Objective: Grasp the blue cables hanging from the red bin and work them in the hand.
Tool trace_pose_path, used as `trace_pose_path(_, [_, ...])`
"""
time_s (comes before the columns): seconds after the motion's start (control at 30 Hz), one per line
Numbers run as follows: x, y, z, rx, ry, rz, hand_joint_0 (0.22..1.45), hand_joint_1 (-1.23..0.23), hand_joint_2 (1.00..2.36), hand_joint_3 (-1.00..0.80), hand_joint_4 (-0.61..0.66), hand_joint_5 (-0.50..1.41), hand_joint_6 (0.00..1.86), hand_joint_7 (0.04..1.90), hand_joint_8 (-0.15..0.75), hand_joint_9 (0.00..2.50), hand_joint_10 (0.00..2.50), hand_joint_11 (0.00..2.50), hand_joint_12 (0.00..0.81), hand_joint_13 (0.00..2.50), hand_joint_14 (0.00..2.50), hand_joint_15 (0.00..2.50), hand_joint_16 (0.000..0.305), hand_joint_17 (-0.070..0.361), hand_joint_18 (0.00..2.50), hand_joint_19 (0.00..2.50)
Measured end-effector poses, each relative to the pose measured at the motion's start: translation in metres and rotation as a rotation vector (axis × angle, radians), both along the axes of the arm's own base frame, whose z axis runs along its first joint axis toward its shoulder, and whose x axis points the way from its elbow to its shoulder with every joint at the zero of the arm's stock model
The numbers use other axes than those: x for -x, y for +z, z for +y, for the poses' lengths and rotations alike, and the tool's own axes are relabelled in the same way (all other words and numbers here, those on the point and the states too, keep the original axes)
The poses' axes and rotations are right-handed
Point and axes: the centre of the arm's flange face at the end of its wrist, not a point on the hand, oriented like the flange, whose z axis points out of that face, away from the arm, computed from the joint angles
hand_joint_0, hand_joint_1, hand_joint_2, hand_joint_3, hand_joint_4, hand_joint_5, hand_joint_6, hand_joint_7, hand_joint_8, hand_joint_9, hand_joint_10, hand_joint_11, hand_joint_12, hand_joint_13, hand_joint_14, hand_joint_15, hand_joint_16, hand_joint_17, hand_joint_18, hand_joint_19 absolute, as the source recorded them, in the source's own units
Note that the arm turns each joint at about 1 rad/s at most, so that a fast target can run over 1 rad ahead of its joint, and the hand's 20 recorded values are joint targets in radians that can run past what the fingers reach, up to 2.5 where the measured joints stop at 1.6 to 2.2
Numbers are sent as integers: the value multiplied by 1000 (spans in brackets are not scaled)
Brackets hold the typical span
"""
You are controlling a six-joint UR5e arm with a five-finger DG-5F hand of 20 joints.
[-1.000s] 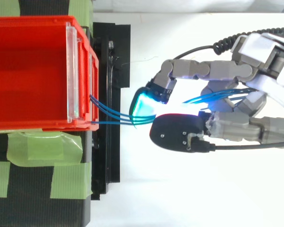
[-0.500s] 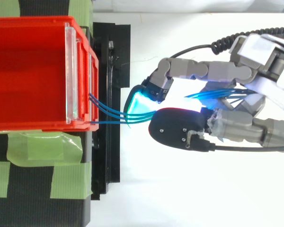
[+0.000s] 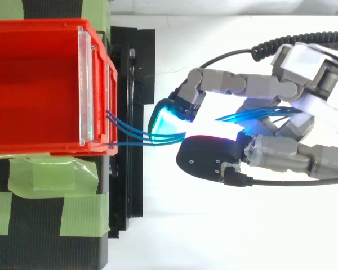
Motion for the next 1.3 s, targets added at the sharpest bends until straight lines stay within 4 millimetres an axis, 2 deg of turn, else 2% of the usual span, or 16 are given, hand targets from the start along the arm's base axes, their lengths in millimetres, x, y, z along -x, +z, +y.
trace_pose_path(0.03, [0,0,-1,4,3,1,830,-739,1228,204,404,206,108,1248,535,1779,2500,2500,712,2021,2500,1972,237,178,2500,648])
trace_pose_path(0.07, [0,0,-1,8,6,2,867,-757,1068,234,402,177,127,1240,535,1779,2500,2500,712,2021,2500,1972,237,178,2500,648])
trace_pose_path(0.13, [-1,0,-2,19,13,6,862,-758,1056,208,402,153,153,1219,535,1779,2500,2500,712,2021,2500,1972,237,178,2500,648])
trace_pose_path(0.17, [-1,0,-3,24,16,8,876,-763,1001,191,401,148,152,1216,535,1779,2500,2500,712,2021,2500,1972,237,178,2500,648])
trace_pose_path(0.23, [-1,0,-4,34,20,11,848,-752,1011,16,395,150,130,1235,535,1779,2500,2500,712,2021,2500,1972,237,178,2500,648])
trace_pose_path(0.3, [-1,0,-5,41,23,13,821,-712,1020,-447,333,253,2,1340,535,1779,2500,2500,712,2021,2500,1972,237,178,2500,648])
trace_pose_path(0.37, [-2,0,-5,44,24,13,817,-695,1013,-692,344,331,0,1361,535,1779,2500,2500,712,2021,2500,1972,237,178,2500,648])
trace_pose_path(0.43, [-2,0,-6,46,24,13,829,-684,1010,-792,347,377,0,1377,535,1779,2500,2500,712,2021,2500,1972,237,178,2500,648])
trace_pose_path(0.87, [-2,1,-6,52,23,13,854,-621,1006,-884,329,538,3,1404,535,1779,2500,2500,712,2021,2500,1972,237,178,2500,648])
trace_pose_path(0.93, [-2,1,-6,52,23,13,889,-612,1008,-837,317,559,4,1401,535,1779,2500,2500,712,2021,2500,1972,237,178,2500,648])
trace_pose_path(1.17, [-2,1,-6,58,22,16,940,-602,1028,-181,334,432,12,1286,535,1779,2500,2500,712,2021,2500,1972,237,178,2500,648])
trace_pose_path(1.3, [-2,0,-7,64,20,18,937,-612,1017,61,361,441,11,1269,535,1779,2500,2500,712,2021,2500,1972,237,178,2500,648])
